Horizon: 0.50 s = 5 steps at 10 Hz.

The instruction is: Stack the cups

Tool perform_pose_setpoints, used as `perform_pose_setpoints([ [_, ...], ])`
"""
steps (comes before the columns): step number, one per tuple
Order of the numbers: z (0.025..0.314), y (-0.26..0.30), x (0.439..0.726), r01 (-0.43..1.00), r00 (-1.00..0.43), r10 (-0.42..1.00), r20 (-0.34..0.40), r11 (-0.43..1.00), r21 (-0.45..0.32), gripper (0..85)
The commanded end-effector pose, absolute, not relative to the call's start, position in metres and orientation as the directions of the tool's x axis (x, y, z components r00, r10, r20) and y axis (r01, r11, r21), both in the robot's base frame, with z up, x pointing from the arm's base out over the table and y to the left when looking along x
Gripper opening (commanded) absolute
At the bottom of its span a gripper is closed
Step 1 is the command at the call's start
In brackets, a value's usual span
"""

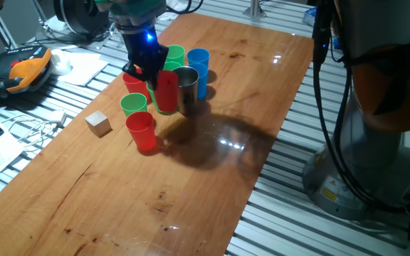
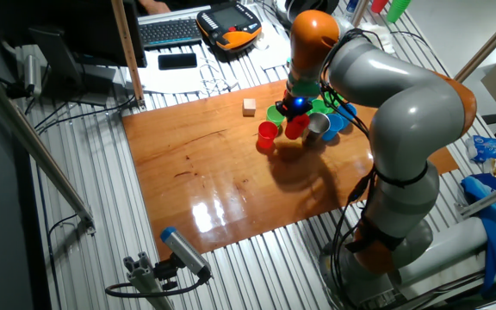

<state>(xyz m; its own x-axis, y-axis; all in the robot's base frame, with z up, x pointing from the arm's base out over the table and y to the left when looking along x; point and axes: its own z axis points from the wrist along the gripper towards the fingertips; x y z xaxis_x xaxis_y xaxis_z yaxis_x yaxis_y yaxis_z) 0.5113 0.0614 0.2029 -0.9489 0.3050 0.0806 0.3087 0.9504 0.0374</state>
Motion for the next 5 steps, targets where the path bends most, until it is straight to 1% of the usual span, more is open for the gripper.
perform_pose_setpoints([
  [1, 0.2025, 0.0615, 0.5127, 0.330, -0.942, 0.323, 0.091, 0.941, 0.075, 0.0],
  [3, 0.2042, 0.0590, 0.5138, 0.343, -0.937, 0.336, 0.094, 0.937, 0.067, 0.0],
  [5, 0.2034, 0.0578, 0.5147, 0.353, -0.933, 0.349, 0.081, 0.935, 0.030, 0.0],
])
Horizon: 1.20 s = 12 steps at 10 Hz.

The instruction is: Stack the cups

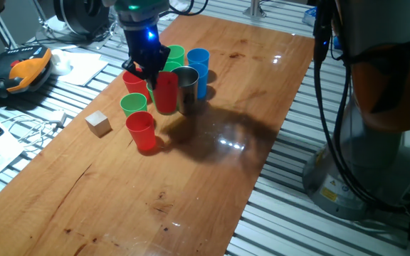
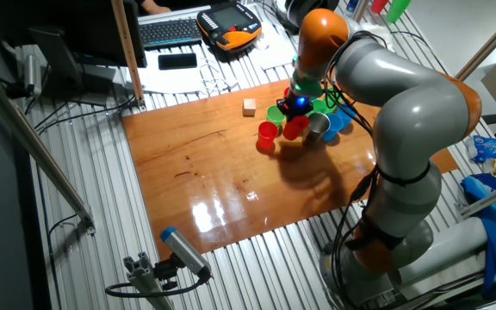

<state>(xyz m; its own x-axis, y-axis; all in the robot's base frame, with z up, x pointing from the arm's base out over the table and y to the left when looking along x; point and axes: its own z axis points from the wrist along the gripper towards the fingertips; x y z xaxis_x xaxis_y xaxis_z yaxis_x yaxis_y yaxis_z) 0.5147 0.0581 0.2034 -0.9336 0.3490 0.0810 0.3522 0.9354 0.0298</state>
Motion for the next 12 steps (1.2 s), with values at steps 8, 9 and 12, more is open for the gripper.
perform_pose_setpoints([
  [8, 0.2034, 0.0578, 0.5147, 0.300, -0.954, 0.300, 0.020, 0.954, 0.013, 0.0],
  [9, 0.2034, 0.0578, 0.5147, 0.294, -0.956, 0.294, 0.000, 0.955, 0.026, 0.0],
  [12, 0.2034, 0.0578, 0.5147, 0.295, -0.955, 0.296, 0.009, 0.953, 0.065, 0.0],
])
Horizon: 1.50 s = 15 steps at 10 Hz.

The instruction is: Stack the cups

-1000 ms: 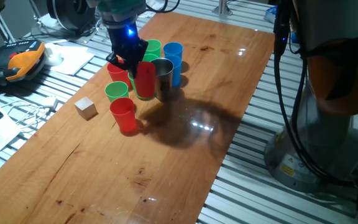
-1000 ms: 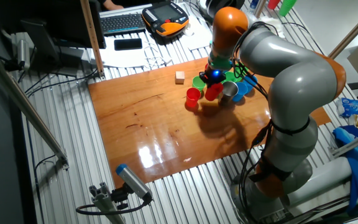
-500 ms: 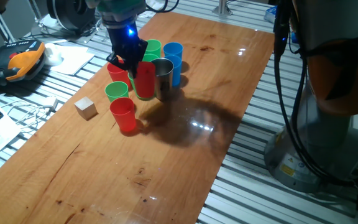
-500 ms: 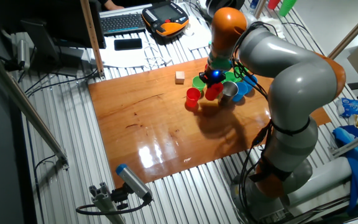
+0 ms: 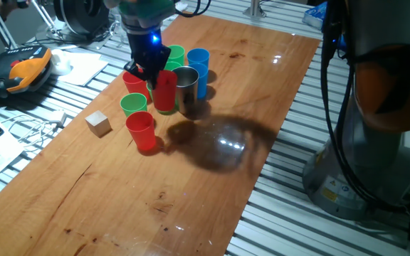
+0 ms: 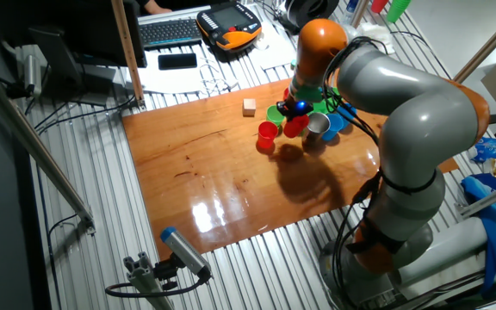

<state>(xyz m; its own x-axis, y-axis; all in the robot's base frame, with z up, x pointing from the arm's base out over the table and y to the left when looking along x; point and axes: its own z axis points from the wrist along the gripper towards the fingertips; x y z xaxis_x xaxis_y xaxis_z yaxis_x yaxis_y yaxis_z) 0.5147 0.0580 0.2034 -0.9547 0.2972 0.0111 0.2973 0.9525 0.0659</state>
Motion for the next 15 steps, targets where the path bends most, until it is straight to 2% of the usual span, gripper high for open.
perform_pose_setpoints([
  [1, 0.203, 0.058, 0.515, 0.306, -0.952, 0.305, 0.021, 0.950, 0.066, 0.0],
  [4, 0.238, 0.079, 0.517, 0.368, -0.930, 0.364, 0.056, 0.928, 0.067, 0.0],
  [5, 0.240, 0.086, 0.516, 0.388, -0.922, 0.385, 0.047, 0.920, 0.065, 0.0],
  [10, 0.225, 0.102, 0.536, 0.470, -0.881, 0.472, 0.009, 0.875, 0.115, 0.0],
  [15, 0.200, 0.114, 0.541, 0.483, -0.872, 0.488, -0.037, 0.871, 0.092, 0.0],
])
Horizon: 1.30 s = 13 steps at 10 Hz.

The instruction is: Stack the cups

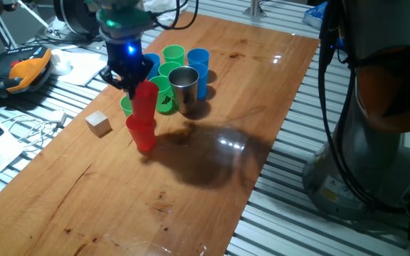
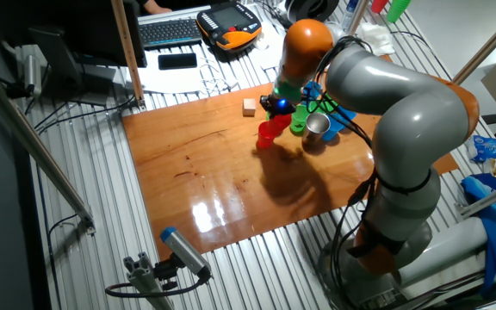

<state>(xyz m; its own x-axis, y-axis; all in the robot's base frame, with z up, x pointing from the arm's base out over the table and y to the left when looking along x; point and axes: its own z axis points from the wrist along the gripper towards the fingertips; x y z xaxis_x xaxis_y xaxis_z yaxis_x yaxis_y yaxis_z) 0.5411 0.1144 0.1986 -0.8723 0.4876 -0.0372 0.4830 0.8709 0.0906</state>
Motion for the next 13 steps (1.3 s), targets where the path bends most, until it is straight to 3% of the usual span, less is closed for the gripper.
perform_pose_setpoints([
  [1, 0.194, 0.115, 0.540, 0.484, -0.872, 0.489, -0.037, 0.870, 0.091, 0.0],
  [5, 0.190, 0.122, 0.539, 0.507, -0.859, 0.512, -0.025, 0.856, 0.102, 0.0],
  [8, 0.173, 0.125, 0.540, 0.527, -0.845, 0.530, -0.073, 0.848, 0.064, 0.0],
  [9, 0.170, 0.125, 0.540, 0.540, -0.836, 0.543, -0.078, 0.840, 0.058, 17.0],
  [10, 0.167, 0.126, 0.541, 0.555, -0.827, 0.557, -0.078, 0.830, 0.049, 17.0],
  [11, 0.165, 0.126, 0.542, 0.560, -0.823, 0.562, -0.083, 0.827, 0.042, 34.0],
  [13, 0.157, 0.126, 0.546, 0.563, -0.820, 0.565, -0.093, 0.825, 0.049, 34.0],
])
